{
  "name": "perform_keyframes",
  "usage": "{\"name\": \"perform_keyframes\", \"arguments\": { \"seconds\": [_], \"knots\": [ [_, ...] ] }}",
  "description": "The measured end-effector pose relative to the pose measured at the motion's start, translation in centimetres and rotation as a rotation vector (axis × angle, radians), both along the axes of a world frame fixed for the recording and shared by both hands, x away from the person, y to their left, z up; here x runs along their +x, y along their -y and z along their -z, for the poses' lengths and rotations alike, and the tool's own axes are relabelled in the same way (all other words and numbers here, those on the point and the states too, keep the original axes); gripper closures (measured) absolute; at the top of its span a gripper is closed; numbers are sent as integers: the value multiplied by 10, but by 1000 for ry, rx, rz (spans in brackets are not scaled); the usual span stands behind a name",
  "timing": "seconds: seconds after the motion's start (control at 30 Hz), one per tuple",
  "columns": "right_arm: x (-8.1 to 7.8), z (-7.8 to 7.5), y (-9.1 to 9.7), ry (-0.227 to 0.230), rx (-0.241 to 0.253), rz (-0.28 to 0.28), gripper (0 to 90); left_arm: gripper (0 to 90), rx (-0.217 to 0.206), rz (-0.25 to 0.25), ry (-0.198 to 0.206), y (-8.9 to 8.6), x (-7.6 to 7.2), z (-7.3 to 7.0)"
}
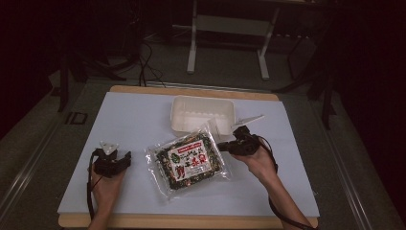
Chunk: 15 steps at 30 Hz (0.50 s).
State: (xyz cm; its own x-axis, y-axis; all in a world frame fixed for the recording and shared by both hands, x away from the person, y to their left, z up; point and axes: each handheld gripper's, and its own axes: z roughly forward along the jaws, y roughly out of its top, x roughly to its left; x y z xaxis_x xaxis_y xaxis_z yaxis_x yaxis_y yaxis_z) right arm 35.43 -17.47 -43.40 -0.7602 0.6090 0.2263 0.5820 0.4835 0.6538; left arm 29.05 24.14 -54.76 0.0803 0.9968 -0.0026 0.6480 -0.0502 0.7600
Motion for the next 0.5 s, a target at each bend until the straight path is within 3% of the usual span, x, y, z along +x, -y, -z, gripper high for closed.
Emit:
{"name": "perform_keyframes", "arguments": {
  "seconds": [0.5],
  "knots": [
    [10, -30, 0, 41, -49, -37, 896, 447, -12, 3, 10, -2, 0, 0]
  ]
}}
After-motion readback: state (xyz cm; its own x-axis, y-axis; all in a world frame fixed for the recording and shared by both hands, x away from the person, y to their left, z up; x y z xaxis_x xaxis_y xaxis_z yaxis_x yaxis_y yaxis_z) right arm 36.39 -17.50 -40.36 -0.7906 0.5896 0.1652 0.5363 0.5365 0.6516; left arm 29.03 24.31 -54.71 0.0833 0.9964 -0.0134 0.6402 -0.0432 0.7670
